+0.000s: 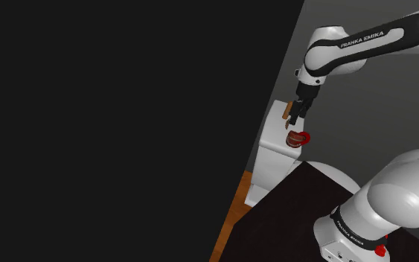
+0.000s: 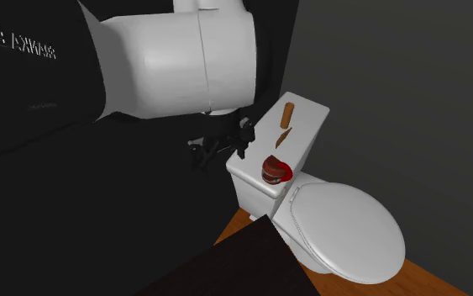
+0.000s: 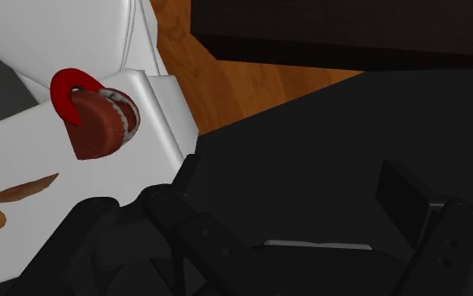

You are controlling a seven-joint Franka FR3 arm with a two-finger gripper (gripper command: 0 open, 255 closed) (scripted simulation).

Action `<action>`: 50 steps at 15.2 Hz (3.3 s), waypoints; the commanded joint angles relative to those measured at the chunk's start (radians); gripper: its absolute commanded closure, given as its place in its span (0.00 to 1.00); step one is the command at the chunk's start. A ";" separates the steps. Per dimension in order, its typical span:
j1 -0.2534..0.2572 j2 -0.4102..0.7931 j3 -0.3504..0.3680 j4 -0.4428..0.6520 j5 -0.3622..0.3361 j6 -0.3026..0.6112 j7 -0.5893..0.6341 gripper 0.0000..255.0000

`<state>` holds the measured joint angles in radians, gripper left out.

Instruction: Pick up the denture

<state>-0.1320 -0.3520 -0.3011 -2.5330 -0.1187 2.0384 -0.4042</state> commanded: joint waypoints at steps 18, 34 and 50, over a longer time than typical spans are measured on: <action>-0.154 0.725 -0.116 0.330 0.220 0.379 -0.404 0.00; -0.192 0.842 -0.076 0.360 0.275 0.461 -0.440 1.00; -0.152 0.699 -0.128 0.349 0.202 0.336 -0.400 1.00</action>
<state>-0.2874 0.3593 -0.4250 -2.1826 0.0897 2.3853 -0.8072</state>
